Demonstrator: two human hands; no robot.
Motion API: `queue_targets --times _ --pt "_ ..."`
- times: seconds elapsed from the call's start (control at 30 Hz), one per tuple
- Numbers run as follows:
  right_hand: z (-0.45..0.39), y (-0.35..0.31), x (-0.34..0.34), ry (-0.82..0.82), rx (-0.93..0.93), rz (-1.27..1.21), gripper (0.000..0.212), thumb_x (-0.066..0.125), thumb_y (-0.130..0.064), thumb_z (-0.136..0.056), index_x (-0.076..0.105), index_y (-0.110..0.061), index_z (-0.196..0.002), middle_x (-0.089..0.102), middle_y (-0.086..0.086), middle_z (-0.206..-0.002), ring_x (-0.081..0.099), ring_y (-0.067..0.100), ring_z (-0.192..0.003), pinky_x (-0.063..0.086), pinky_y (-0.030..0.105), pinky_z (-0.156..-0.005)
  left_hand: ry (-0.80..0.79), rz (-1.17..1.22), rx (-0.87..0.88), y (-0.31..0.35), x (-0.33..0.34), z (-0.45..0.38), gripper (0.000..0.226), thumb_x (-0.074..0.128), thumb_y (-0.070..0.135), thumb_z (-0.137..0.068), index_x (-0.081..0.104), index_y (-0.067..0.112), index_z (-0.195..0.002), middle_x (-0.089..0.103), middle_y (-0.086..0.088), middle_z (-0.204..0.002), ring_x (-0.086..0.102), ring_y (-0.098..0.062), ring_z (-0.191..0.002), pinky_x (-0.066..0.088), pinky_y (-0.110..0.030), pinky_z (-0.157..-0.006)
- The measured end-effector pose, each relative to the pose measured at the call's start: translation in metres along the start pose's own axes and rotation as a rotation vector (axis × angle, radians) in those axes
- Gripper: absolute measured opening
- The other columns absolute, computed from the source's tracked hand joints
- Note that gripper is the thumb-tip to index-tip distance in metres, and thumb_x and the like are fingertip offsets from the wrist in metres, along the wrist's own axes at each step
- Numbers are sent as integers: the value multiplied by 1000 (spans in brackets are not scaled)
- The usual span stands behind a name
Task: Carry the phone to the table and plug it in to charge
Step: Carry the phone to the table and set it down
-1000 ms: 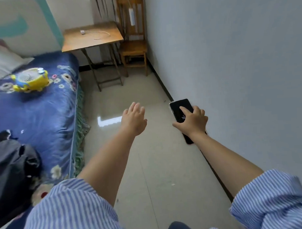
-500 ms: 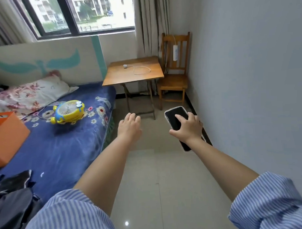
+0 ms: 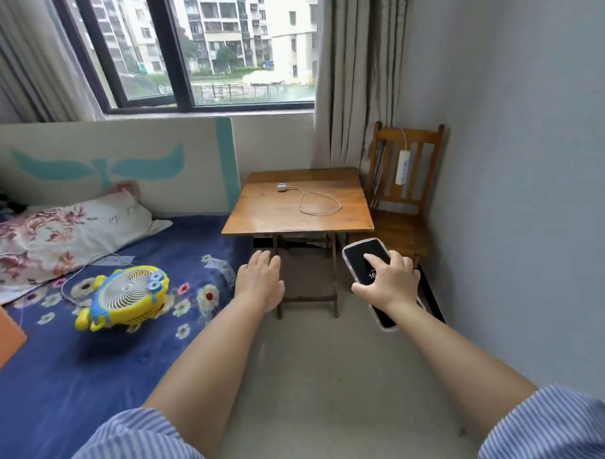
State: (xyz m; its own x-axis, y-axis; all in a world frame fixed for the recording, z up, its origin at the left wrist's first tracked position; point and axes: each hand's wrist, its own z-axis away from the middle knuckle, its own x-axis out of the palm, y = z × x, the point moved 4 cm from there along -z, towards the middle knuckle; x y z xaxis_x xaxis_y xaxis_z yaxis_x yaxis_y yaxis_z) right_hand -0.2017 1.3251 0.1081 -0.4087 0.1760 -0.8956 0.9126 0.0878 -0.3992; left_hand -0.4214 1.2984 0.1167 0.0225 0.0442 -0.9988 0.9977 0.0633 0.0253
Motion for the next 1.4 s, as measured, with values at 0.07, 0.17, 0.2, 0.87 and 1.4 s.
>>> queue_targets --times 0.07,0.17,0.2,0.87,1.4 --pt "-57 -11 15 -6 9 6 63 65 -43 -69 46 -28 -127 42 14 -134 36 33 -119 33 43 -98 -8 -19 -1 -14 0 -58 50 43 27 -94 28 10 -138 22 -11 -153 12 -26 -143 28 -41 -111" --pt "-134 -28 31 -7 14 -11 63 65 -42 -68 46 -29 -127 42 13 -134 35 32 -119 33 43 -98 -5 -32 -11 -34 -5 -137 49 43 28 -93 28 10 -137 25 -11 -151 17 -25 -141 33 -40 -107" --pt "-154 -32 35 -13 7 -3 63 65 -43 -69 46 -29 -127 42 13 -135 35 32 -120 33 43 -99 -3 -26 -16 -39 -5 -157 50 43 27 -93 28 10 -138 25 -11 -151 18 -26 -141 33 -41 -108" --pt "-572 -72 205 -256 -117 50 61 64 -49 -71 46 -30 -126 44 12 -134 38 33 -119 35 43 -99 -161 55 -204 -129 75 -535 48 46 24 -93 30 12 -137 28 -8 -150 21 -24 -141 31 -39 -111" --pt "-686 -196 426 -567 -127 69 58 67 -42 -68 48 -31 -121 41 11 -135 34 32 -120 30 42 -99 -457 179 -364 -287 217 -646 44 39 25 -95 31 9 -135 32 -9 -146 26 -24 -136 34 -39 -106"
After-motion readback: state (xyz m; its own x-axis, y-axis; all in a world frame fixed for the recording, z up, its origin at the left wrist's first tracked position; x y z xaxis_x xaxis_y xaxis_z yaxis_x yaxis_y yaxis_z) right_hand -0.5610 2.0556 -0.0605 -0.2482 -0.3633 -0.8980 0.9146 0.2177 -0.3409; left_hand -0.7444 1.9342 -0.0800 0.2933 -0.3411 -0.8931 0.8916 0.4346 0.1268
